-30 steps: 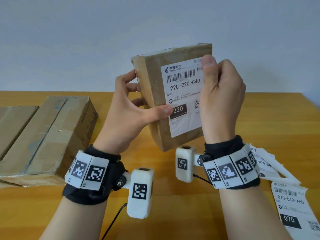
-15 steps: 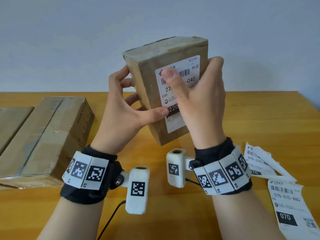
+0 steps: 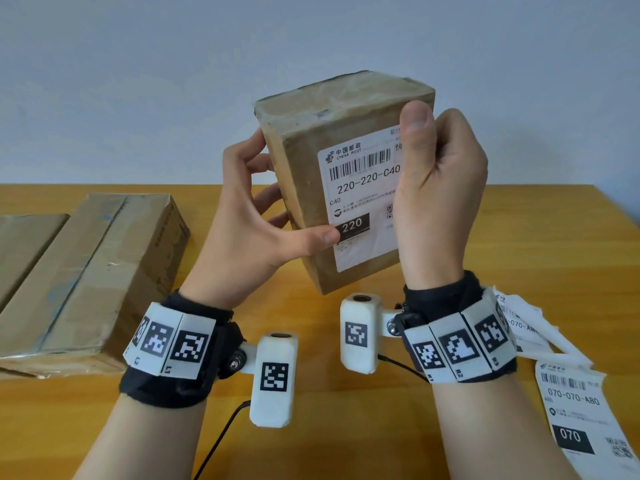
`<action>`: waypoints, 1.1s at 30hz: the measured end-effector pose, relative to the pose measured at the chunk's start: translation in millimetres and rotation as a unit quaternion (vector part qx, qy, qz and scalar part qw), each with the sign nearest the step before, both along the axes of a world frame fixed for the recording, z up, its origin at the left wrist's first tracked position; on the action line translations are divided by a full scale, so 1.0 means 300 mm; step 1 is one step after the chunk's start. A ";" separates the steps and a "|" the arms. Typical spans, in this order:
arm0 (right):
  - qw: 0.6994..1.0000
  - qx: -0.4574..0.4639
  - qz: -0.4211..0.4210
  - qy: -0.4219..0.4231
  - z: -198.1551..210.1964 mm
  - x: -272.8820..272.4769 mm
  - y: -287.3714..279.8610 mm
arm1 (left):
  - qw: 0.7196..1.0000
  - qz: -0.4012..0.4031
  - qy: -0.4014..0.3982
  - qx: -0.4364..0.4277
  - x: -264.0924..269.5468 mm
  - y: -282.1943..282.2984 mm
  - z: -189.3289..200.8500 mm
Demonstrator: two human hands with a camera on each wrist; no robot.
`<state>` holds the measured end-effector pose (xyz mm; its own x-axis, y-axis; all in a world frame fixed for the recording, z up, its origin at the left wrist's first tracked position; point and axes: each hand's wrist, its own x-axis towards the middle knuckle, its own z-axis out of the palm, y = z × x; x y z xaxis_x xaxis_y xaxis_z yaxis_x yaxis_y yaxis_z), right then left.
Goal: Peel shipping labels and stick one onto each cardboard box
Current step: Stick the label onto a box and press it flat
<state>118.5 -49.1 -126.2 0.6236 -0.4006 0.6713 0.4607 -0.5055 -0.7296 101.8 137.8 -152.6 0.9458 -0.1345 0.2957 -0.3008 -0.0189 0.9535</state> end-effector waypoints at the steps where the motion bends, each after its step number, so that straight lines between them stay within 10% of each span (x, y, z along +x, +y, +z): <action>1: 1.000 0.002 -0.001 0.000 0.000 0.001 0.001 | 1.000 -0.001 0.002 -0.001 0.001 0.001 0.001; 33: 0.933 -0.163 0.156 0.279 -0.053 0.017 0.013 | 0.991 0.069 0.090 0.075 0.011 -0.006 0.000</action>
<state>123.5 -45.1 -141.9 0.9650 0.0272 0.2608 0.2158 -0.6471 -0.7312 105.1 136.0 -152.6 0.9937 -0.0306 0.1077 -0.1116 -0.1943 0.9746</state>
